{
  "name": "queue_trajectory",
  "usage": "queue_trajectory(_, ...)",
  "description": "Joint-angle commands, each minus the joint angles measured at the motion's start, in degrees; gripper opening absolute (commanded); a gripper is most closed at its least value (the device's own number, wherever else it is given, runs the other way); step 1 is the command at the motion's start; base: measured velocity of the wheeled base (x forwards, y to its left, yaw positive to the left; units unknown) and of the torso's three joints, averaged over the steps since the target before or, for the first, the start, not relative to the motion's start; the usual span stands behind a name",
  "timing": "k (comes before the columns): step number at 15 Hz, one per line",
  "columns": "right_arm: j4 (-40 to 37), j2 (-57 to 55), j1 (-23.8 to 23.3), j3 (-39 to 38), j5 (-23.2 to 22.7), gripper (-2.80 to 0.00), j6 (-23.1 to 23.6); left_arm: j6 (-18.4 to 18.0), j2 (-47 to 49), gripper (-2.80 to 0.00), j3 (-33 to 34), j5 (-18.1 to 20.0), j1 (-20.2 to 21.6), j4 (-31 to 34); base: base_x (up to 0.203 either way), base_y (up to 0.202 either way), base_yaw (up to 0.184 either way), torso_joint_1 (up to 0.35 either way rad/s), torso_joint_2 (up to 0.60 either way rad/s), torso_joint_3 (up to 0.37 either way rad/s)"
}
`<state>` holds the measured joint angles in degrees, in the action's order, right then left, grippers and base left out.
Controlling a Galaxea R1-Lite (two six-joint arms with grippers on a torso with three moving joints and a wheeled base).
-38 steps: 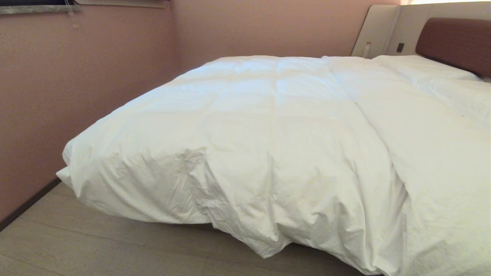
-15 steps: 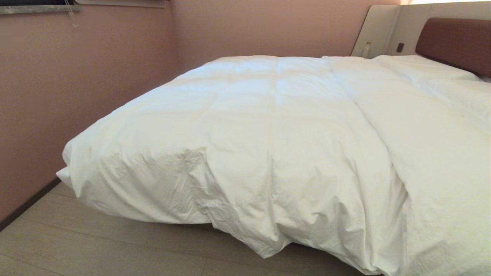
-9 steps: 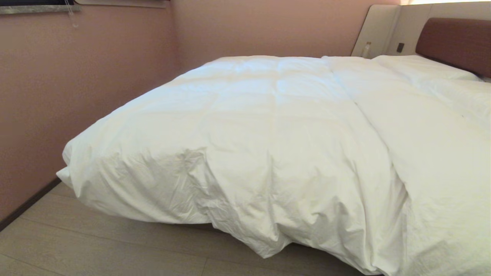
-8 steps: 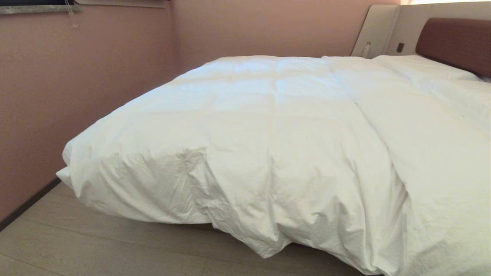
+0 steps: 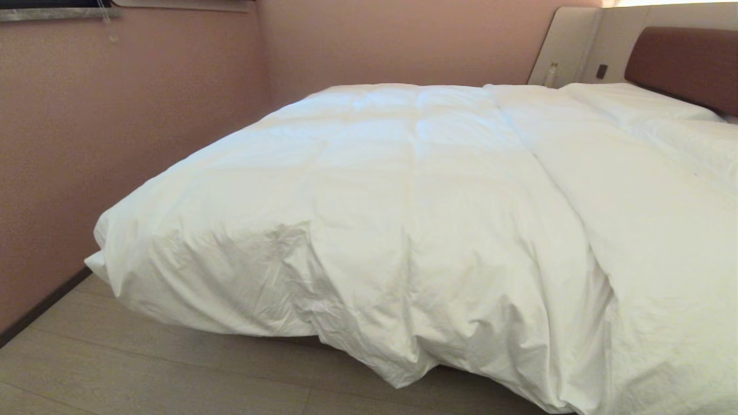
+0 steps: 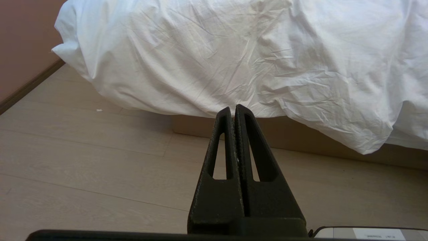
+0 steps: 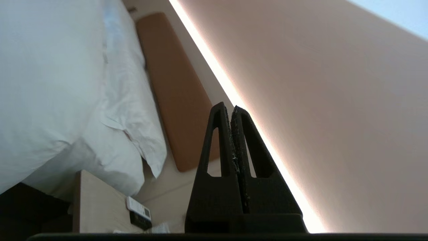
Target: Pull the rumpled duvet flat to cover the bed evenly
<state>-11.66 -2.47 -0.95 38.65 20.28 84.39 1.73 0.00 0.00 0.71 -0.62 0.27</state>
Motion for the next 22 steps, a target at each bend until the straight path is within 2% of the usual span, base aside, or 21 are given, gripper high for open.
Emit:
queue_trajectory(1, 17.64, -0.07, -0.01, -1.45, 10.43, -2.80, 0.11, 0.03, 0.00, -2.80, 0.00, 0.00, 0.01, 0.00, 0.000, 0.000, 0.000, 0.000, 0.00, 0.000)
queue_trajectory(3, 23.50, -0.07, -0.01, -3.13, 15.29, -2.80, 0.08, 0.03, 0.00, -2.80, 0.00, 0.00, 0.01, 0.00, 0.000, 0.000, 0.000, 0.000, 0.00, 0.000)
queue_trajectory(6, 28.27, 0.01, 0.01, -4.03, 23.90, -2.80, -0.82, 0.03, 0.00, -2.80, 0.00, 0.00, 0.01, 0.00, 0.000, 0.000, 0.000, 0.000, 0.00, 0.000)
queue_trajectory(8, 28.85, 0.01, -0.01, -4.06, 28.58, -2.80, -3.11, 0.03, 0.00, -2.80, 0.00, 0.00, 0.01, 0.00, 0.000, 0.000, 0.000, 0.000, 0.00, 0.000)
queue_trajectory(9, 28.87, -0.01, -0.02, -4.00, 29.45, -2.80, -3.95, 0.03, 0.00, -2.80, 0.00, 0.00, 0.01, 0.00, 0.000, 0.000, 0.000, 0.000, 0.00, 0.000)
queue_trajectory(11, 28.81, -0.07, -0.02, -3.80, 36.32, -2.80, -7.57, 0.03, 0.00, -2.80, 0.00, 0.00, 0.01, 0.00, 0.000, 0.000, 0.000, 0.000, 0.00, 0.000)
queue_trajectory(13, 29.03, -0.14, -0.02, -3.54, 39.87, -2.80, -9.31, 0.03, 0.00, -2.80, 0.00, 0.00, 0.01, 0.00, 0.000, 0.000, 0.000, 0.000, 0.00, 0.000)
queue_trajectory(14, 31.53, -0.31, -0.02, -3.61, 44.38, -2.80, -10.49, 0.03, 0.00, -2.80, 0.00, 0.00, 0.01, 0.00, 0.000, 0.000, 0.000, 0.000, 0.00, 0.000)
queue_trajectory(16, 38.50, -0.58, -0.02, -4.06, 46.44, -2.80, -11.05, 0.03, 0.00, -2.80, 0.00, 0.00, 0.01, 0.00, 0.000, 0.000, 0.000, 0.000, 0.00, 0.000)
queue_trajectory(18, 40.09, -0.60, -0.02, -4.01, 46.94, -2.80, -11.06, 0.03, 0.00, -2.80, 0.00, 0.00, 0.01, 0.00, 0.000, 0.000, 0.000, 0.000, 0.00, 0.000)
queue_trajectory(20, 50.84, -0.60, -0.02, -3.77, 47.30, -2.80, -11.09, 0.03, 0.00, -2.80, 0.00, 0.00, 0.01, 0.00, 0.000, 0.000, 0.000, 0.000, 0.00, 0.000)
queue_trajectory(21, 53.59, -0.60, -0.02, -3.53, 47.06, -2.80, -11.56, 0.03, 0.00, -2.80, 0.00, 0.00, 0.01, 0.00, 0.000, 0.000, 0.000, 0.000, 0.00, 0.000)
queue_trajectory(22, 54.24, -0.60, 0.04, -3.17, 44.48, -2.80, -11.94, 0.03, 0.00, -2.80, 0.00, 0.00, 0.01, 0.00, 0.000, 0.000, 0.000, 0.000, 0.00, 0.000)
